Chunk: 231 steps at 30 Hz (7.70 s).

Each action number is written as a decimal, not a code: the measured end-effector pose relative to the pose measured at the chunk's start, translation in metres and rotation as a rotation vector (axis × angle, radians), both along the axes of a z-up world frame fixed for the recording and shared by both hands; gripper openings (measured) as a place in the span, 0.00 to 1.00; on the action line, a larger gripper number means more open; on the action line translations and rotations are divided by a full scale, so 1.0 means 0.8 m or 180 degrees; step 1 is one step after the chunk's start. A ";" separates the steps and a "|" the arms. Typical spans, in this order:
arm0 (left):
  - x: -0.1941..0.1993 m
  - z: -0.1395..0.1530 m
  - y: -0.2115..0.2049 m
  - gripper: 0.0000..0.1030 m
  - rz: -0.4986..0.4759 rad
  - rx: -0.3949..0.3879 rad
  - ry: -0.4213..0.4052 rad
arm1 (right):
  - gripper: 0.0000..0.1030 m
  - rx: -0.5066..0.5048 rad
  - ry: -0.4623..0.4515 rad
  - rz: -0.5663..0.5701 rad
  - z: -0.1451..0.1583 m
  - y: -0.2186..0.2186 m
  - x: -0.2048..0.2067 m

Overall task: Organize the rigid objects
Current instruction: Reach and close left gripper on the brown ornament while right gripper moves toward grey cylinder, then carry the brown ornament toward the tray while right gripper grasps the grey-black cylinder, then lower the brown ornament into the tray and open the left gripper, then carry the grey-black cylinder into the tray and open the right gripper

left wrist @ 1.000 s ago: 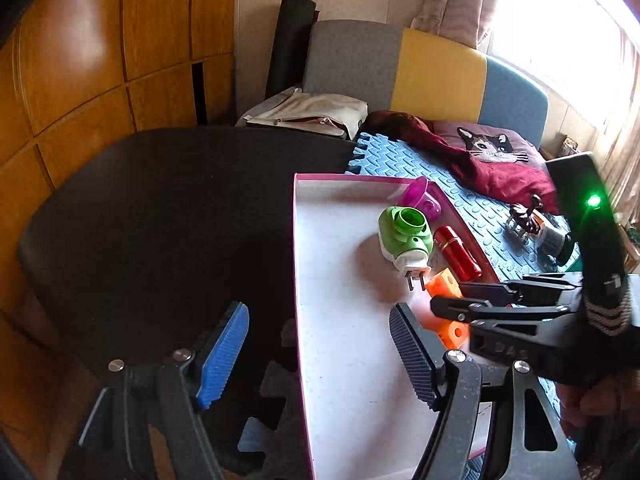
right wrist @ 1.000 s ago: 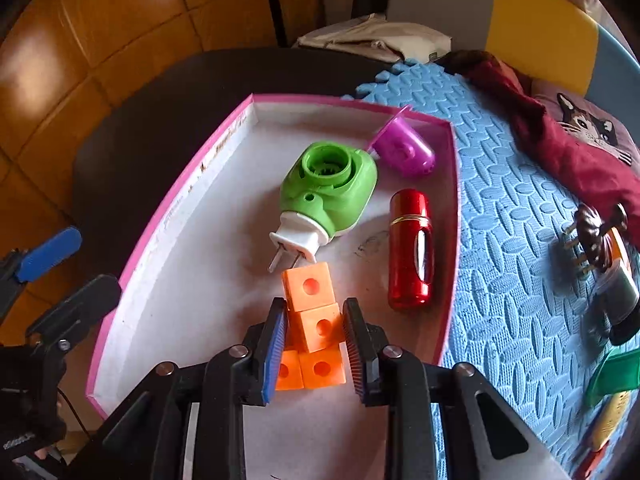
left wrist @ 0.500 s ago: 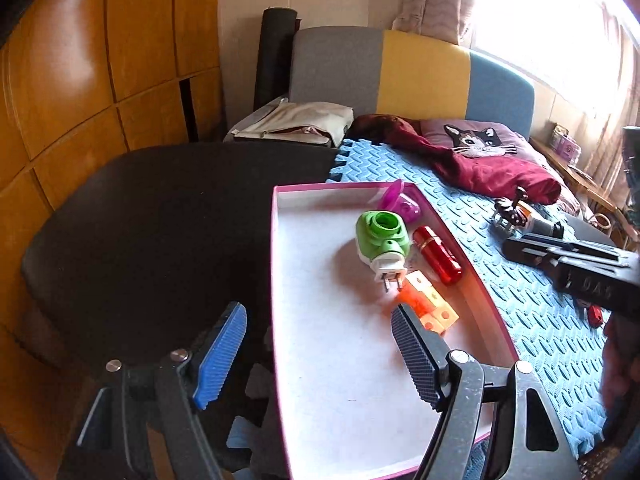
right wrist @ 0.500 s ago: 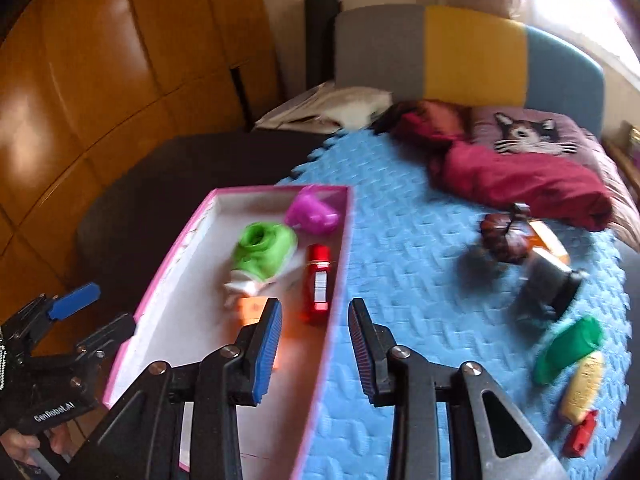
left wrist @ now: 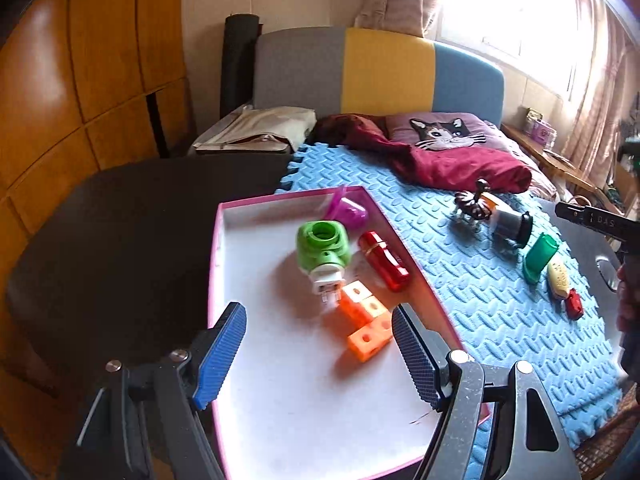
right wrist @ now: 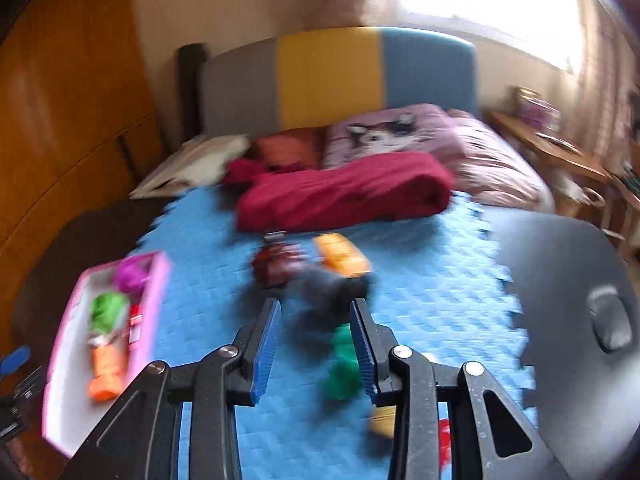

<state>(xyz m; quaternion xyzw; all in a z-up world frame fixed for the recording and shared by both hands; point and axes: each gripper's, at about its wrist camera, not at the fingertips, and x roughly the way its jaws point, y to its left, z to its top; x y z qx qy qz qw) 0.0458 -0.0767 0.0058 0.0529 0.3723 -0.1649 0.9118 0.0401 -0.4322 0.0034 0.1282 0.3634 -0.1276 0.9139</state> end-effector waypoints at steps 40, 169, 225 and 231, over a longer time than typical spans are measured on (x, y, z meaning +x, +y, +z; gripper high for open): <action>0.111 -0.012 -0.270 0.68 -0.0729 0.0121 0.0163 | 0.37 0.0762 -0.0086 -0.0658 -0.042 -0.107 -0.034; 0.195 -0.037 0.029 0.49 0.0346 -0.0446 0.0353 | 0.62 -0.0173 0.0610 0.0859 -0.086 0.149 0.035; 0.008 -0.010 0.166 0.66 0.1140 -0.0126 -0.0066 | 0.62 -0.0111 0.0106 0.2163 -0.006 0.338 0.057; 0.011 -0.015 0.179 0.66 0.1213 -0.0149 -0.0030 | 0.62 -0.0266 0.0384 0.2369 -0.039 0.404 0.090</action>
